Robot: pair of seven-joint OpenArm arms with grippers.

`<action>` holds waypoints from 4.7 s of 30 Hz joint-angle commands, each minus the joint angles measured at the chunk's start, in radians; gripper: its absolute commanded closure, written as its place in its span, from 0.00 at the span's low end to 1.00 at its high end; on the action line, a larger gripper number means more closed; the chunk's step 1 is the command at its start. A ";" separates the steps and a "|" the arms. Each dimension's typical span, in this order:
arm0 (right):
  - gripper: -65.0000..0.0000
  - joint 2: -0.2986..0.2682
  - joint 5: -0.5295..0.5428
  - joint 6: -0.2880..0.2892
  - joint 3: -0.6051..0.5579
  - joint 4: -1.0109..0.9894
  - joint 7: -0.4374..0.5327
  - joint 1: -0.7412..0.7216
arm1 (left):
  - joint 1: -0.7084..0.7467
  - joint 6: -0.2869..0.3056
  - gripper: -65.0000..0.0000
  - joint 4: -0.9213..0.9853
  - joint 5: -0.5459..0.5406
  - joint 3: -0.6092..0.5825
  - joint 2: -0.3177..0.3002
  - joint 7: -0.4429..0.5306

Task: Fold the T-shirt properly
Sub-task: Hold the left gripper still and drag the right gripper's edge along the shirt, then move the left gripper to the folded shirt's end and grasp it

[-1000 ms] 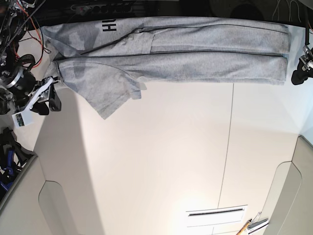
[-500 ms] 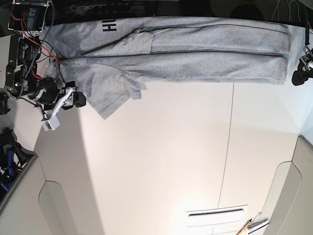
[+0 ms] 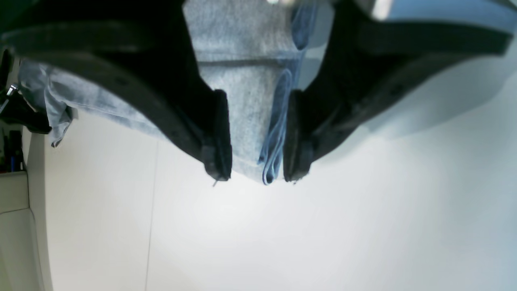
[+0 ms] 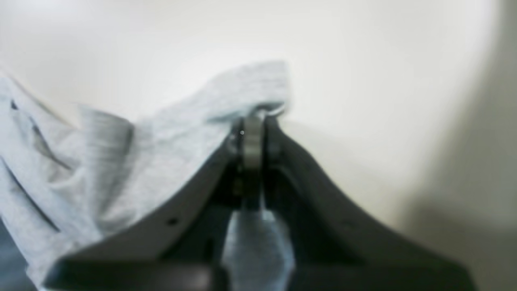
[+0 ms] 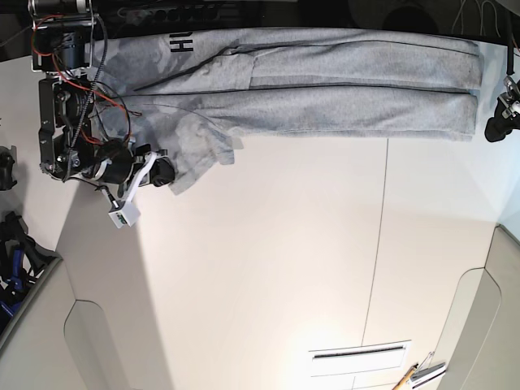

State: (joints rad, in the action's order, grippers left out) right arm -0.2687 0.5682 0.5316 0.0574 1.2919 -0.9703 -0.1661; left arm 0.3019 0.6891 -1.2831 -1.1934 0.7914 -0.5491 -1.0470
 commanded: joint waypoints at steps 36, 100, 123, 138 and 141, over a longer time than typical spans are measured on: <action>1.00 0.089 0.041 0.015 0.000 0.827 -0.130 0.644 | -0.003 0.009 0.62 -0.018 -0.022 0.008 -0.026 0.026; 0.63 0.089 -0.079 -0.008 0.235 0.828 -0.058 0.535 | 0.117 0.009 0.44 -0.010 0.122 -0.067 0.155 0.078; 0.63 0.089 -0.117 -0.031 0.278 0.828 -0.049 0.535 | 0.119 0.009 1.00 -0.218 -0.265 0.032 0.159 -0.060; 0.63 0.087 -0.115 -0.035 0.580 0.827 -0.048 0.536 | 0.198 0.009 1.00 -0.532 -0.290 -0.054 0.320 -0.140; 0.63 0.086 -0.103 -0.035 0.591 0.827 -0.049 0.536 | 0.194 0.009 1.00 -0.556 -0.290 -0.162 0.334 -0.132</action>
State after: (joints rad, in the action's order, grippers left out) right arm -0.1715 0.4480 0.5007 0.6422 2.1017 -1.0405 0.3714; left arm 0.4953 0.6891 -1.8202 -1.4532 0.6228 -0.2077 -1.1904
